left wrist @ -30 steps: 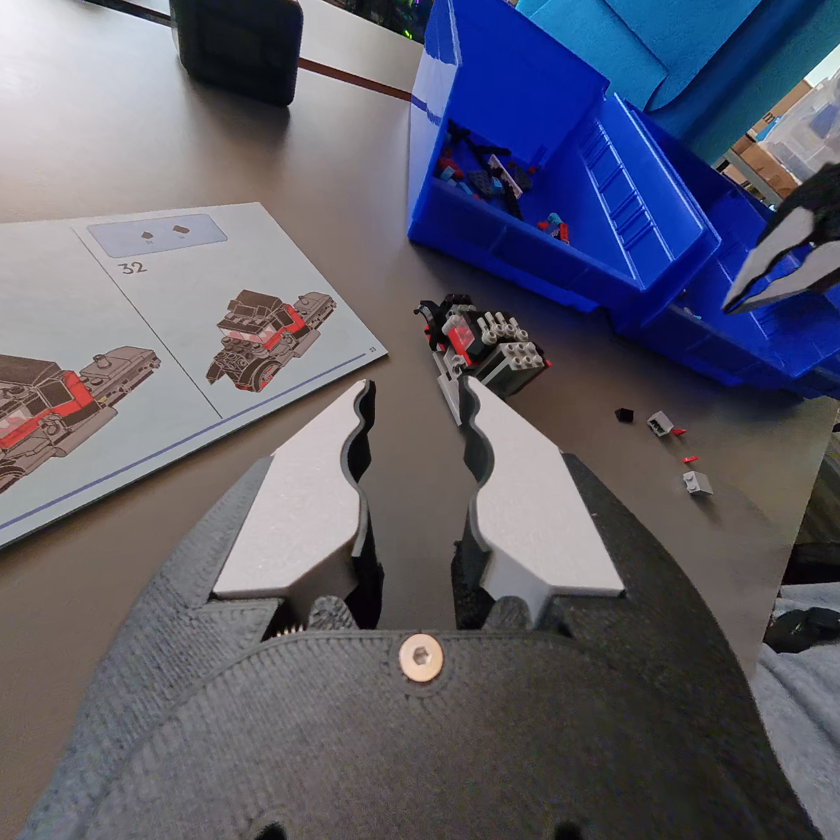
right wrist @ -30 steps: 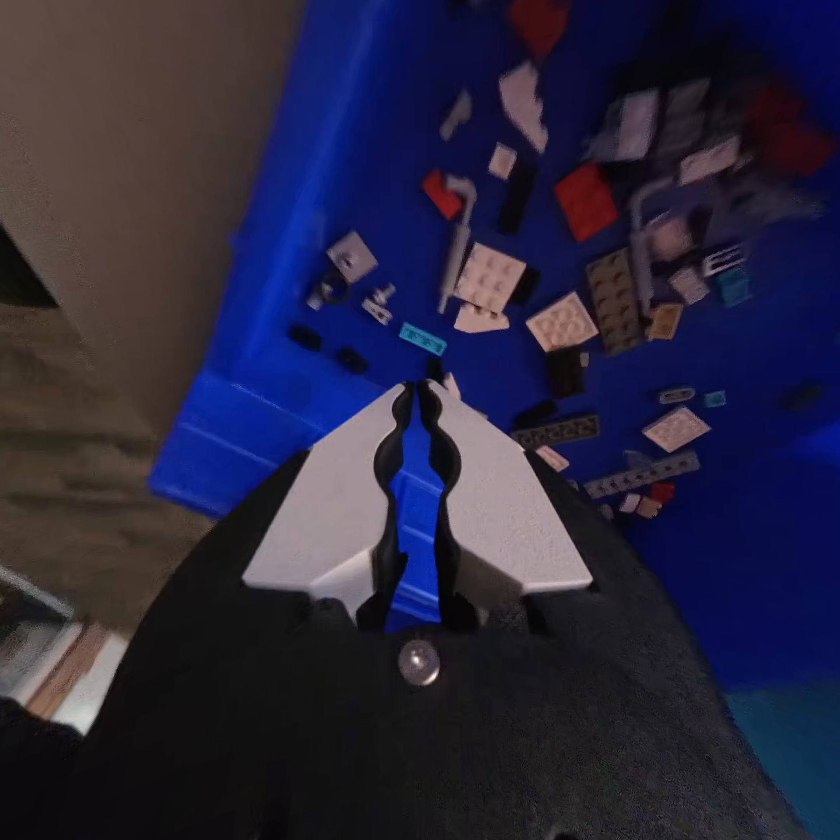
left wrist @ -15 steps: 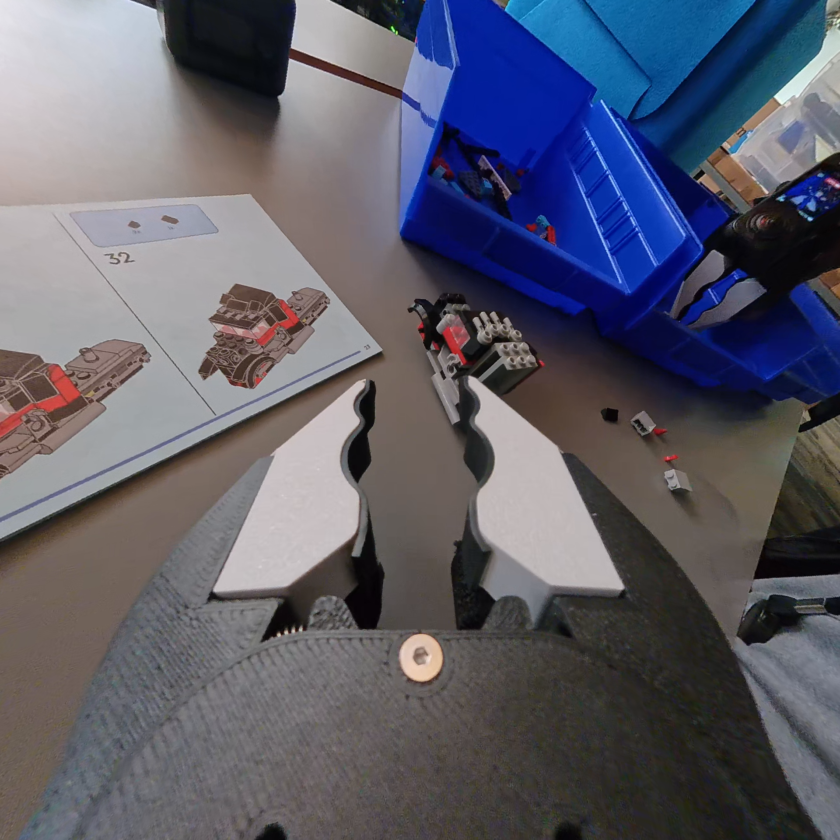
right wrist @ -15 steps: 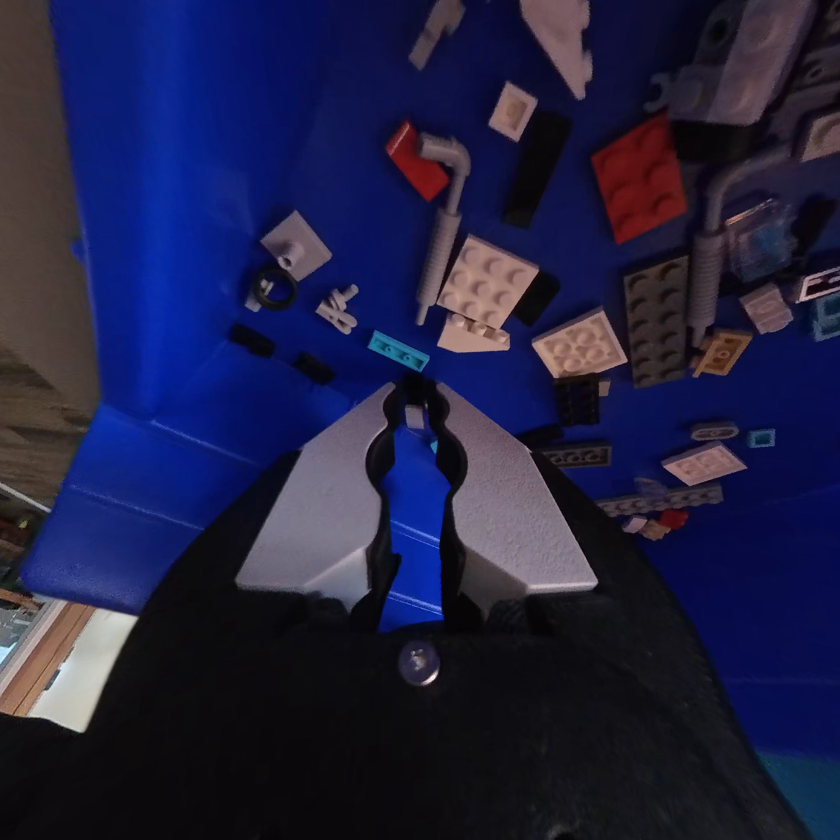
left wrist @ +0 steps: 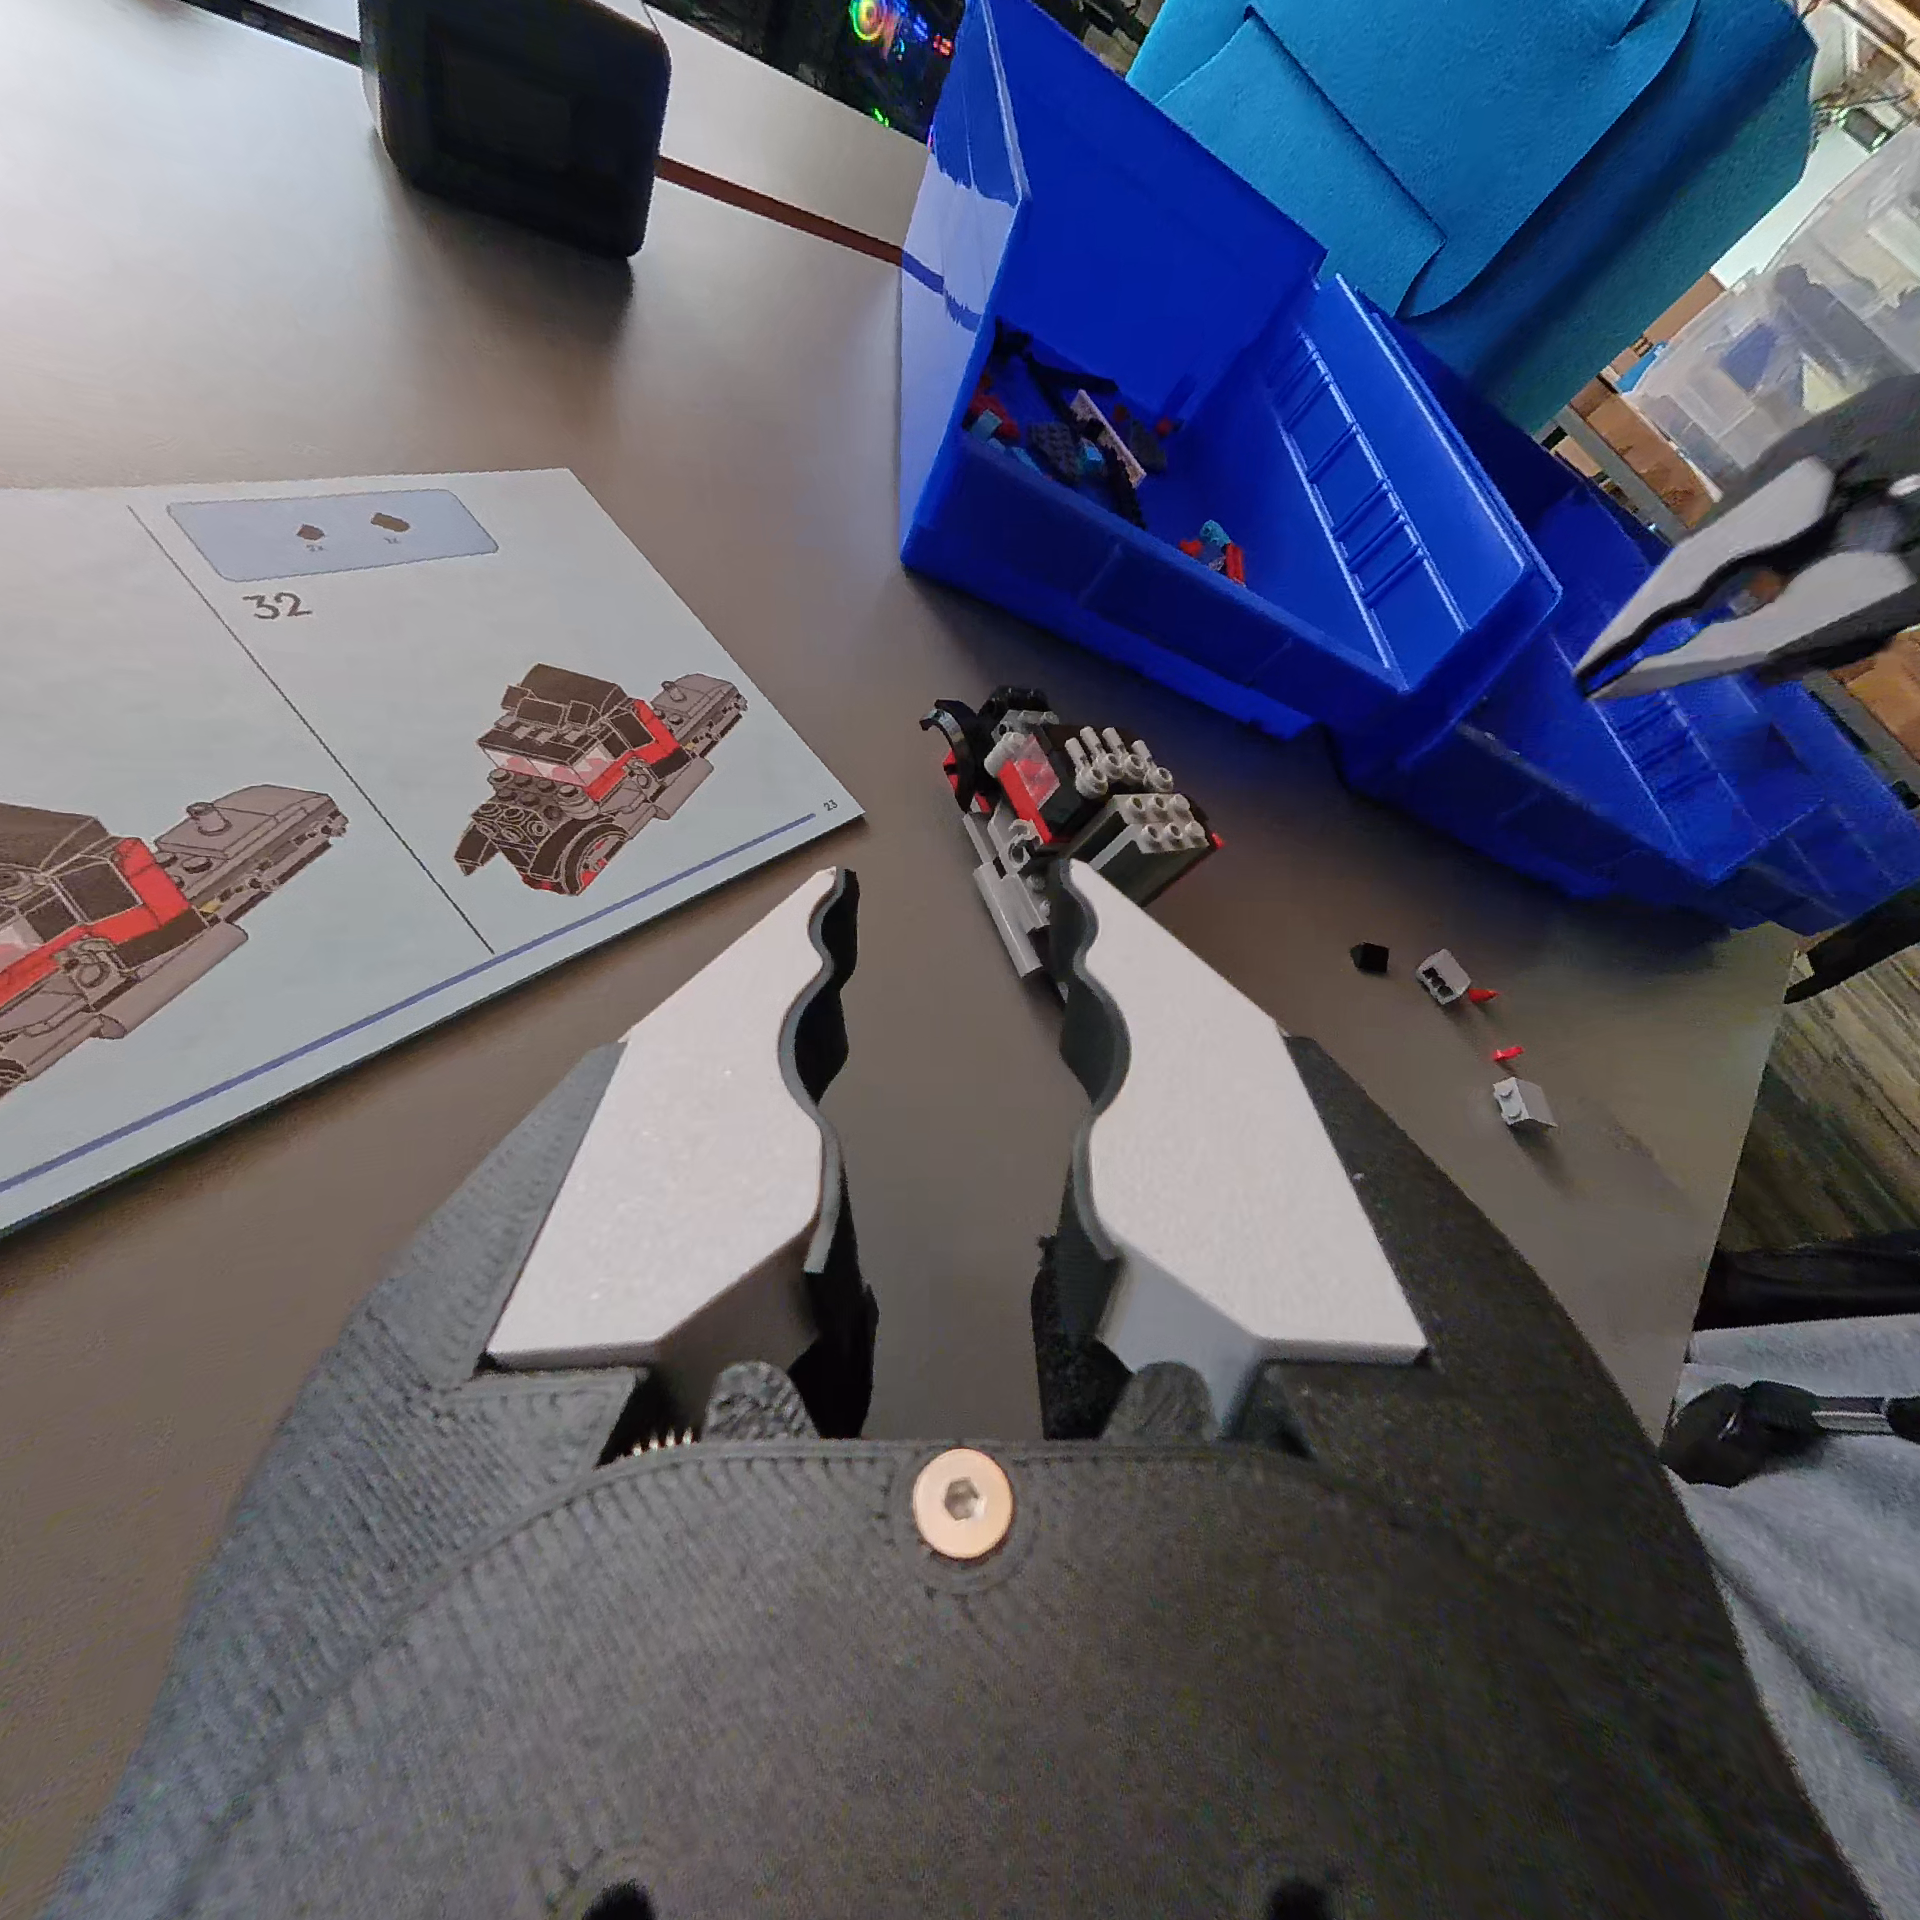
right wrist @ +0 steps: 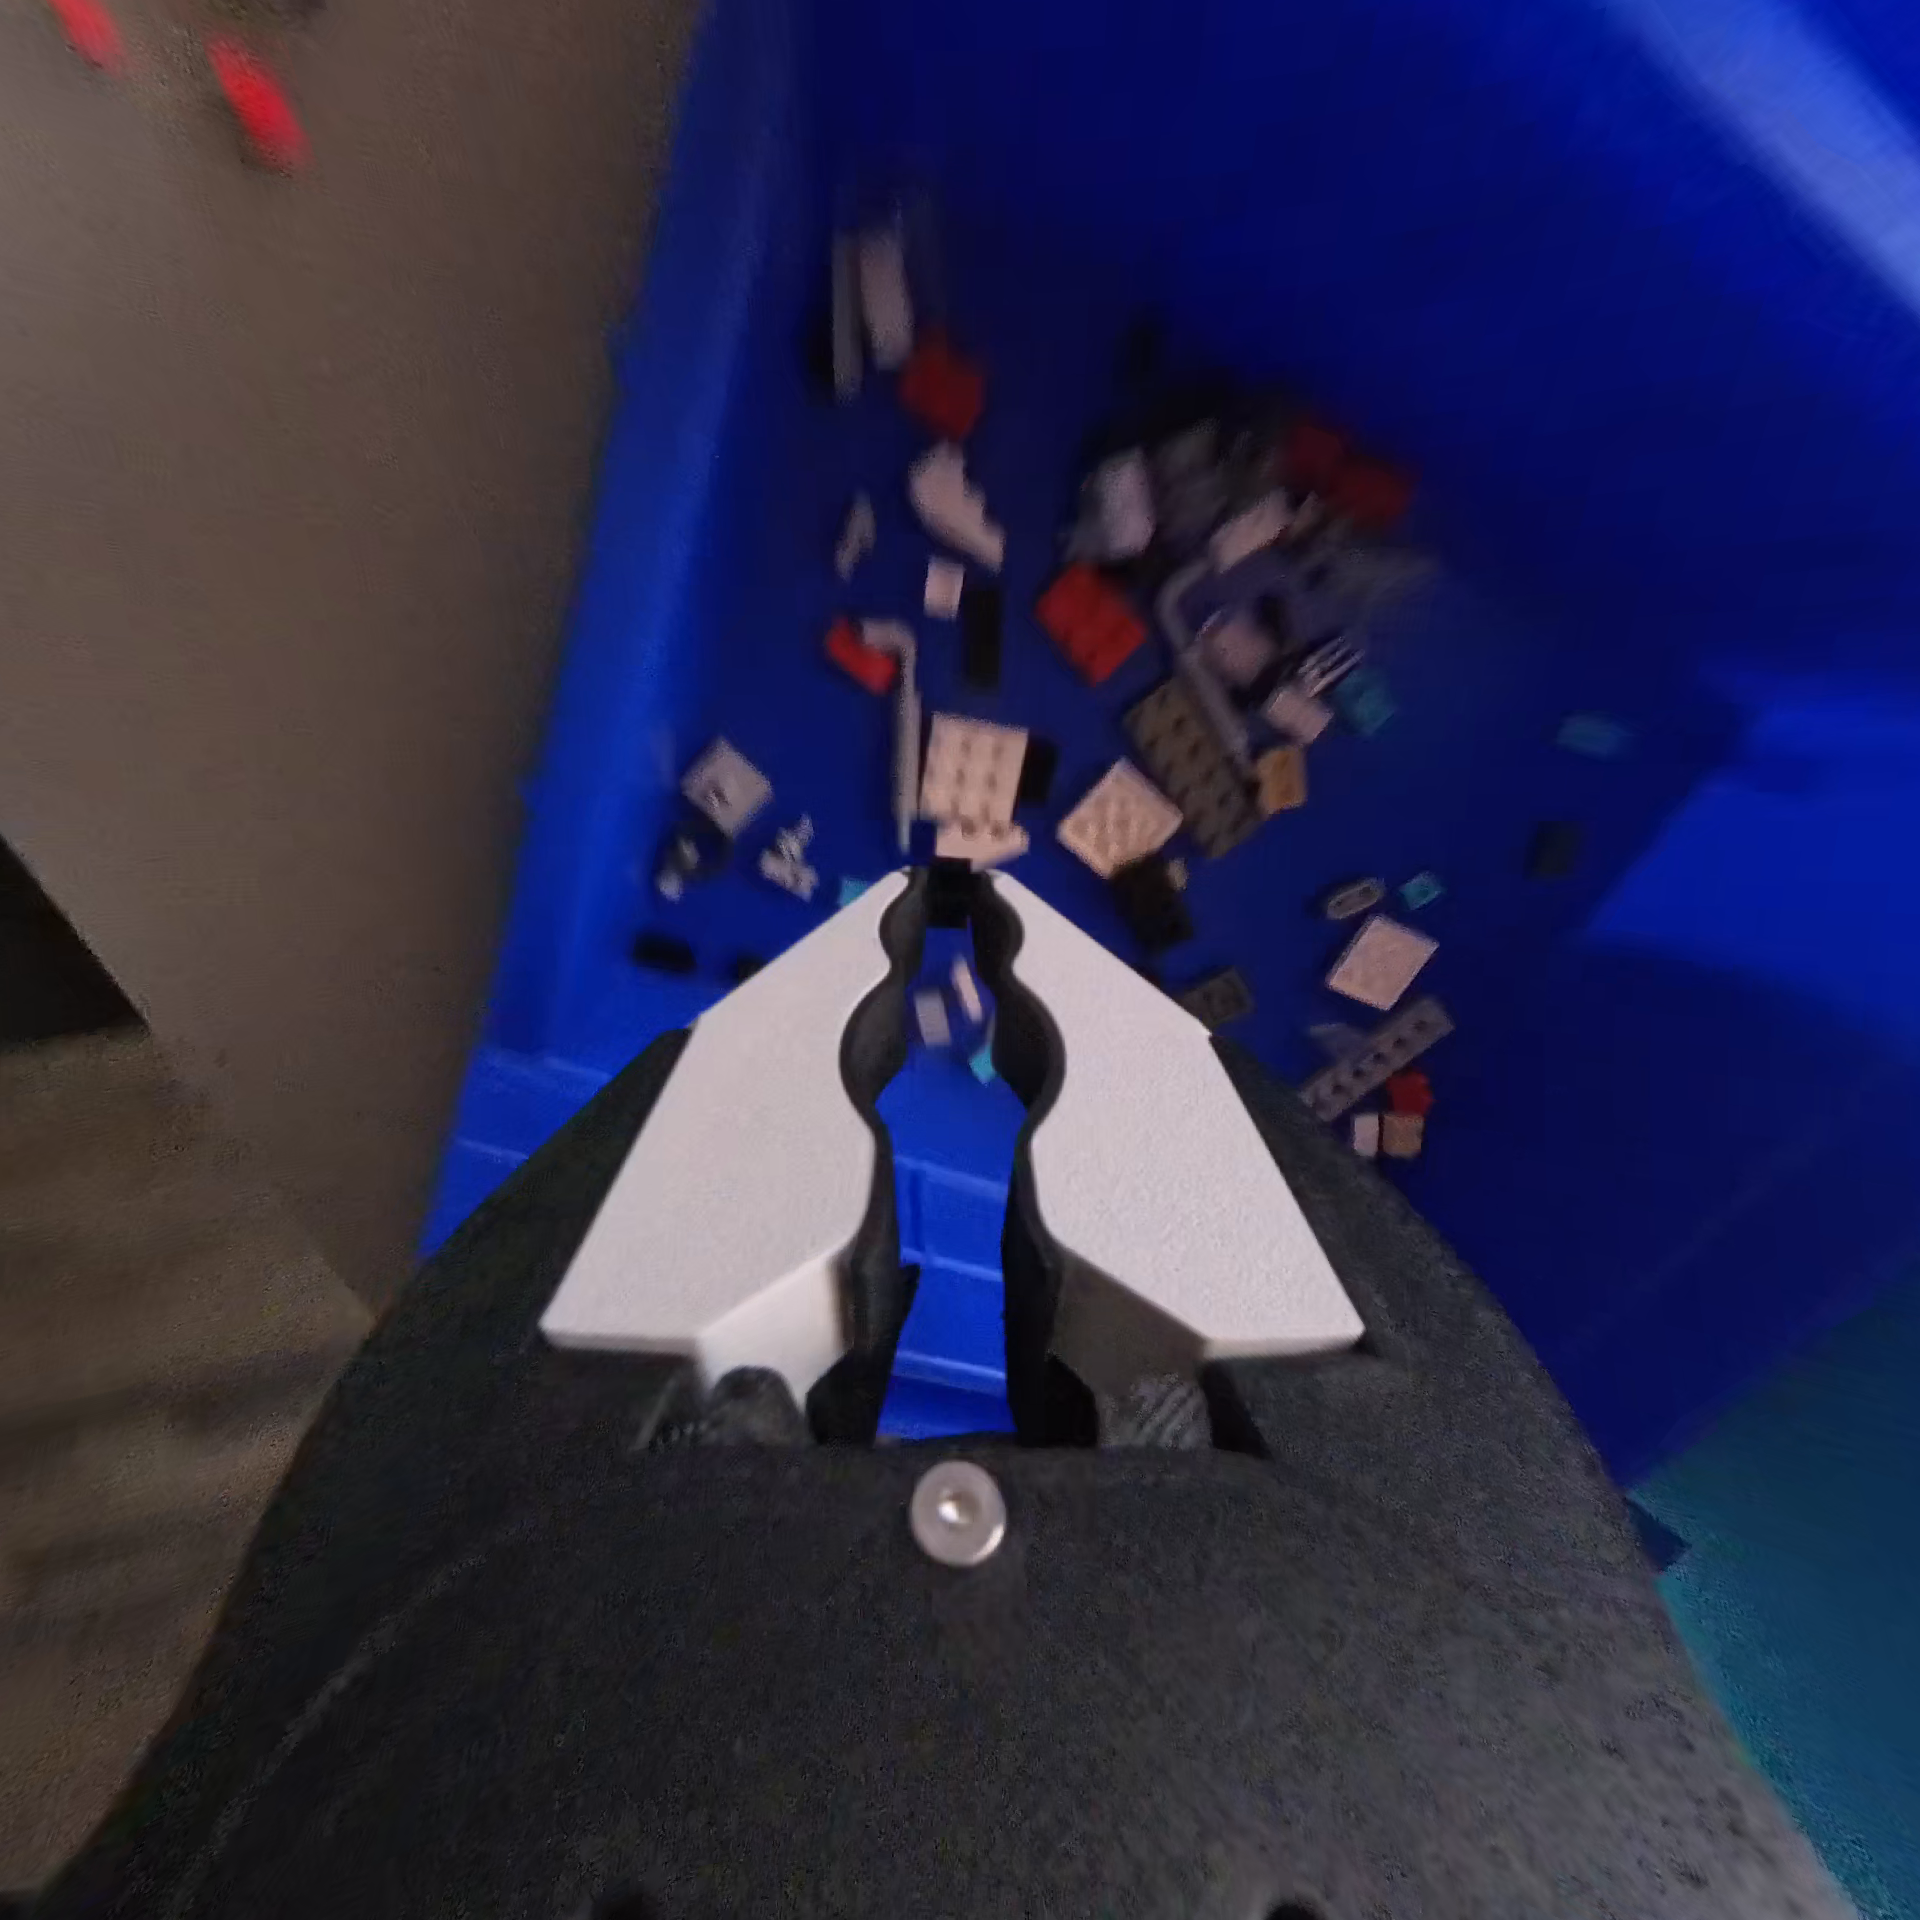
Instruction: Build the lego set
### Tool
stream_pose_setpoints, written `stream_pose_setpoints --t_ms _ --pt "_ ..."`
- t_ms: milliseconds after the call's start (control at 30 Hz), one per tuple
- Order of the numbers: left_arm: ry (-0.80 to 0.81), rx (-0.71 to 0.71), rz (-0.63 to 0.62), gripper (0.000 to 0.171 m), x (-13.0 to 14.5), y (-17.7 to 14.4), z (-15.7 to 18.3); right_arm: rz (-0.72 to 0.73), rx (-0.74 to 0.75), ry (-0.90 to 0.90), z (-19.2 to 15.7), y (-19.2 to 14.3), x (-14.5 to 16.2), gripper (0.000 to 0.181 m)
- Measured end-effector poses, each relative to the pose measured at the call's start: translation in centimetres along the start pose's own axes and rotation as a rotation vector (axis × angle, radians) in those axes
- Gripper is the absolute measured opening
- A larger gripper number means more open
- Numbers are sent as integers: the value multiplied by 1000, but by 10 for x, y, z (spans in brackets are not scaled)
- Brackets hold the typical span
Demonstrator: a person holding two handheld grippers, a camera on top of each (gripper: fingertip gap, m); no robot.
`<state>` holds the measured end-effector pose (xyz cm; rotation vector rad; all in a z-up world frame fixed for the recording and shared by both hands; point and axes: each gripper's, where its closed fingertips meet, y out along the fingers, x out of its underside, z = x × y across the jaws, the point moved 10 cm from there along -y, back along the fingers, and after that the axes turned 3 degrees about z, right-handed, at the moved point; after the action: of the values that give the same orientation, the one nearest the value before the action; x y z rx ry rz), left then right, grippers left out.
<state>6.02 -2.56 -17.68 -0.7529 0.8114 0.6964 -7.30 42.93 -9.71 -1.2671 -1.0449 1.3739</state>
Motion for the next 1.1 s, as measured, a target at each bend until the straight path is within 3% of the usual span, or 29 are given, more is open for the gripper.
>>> stream_pose_setpoints --t_ms 167,300,467,600,900,1100 --pt "2 -2 -18 38 1 2 0 586 89 207 -45 -44 -34 10" --pt "19 -3 -47 38 1 6 1 830 24 325 -90 -7 -72 9" --pt "16 2 -43 38 1 6 1 875 -94 439 -120 60 -118 9" --pt "21 1 -40 38 1 6 1 811 -37 445 -124 83 -135 9" --pt "27 -13 -56 38 2 7 2 838 15 457 -128 93 -135 14" --pt "36 -27 -74 38 2 9 2 1033 109 513 -125 76 -114 14"
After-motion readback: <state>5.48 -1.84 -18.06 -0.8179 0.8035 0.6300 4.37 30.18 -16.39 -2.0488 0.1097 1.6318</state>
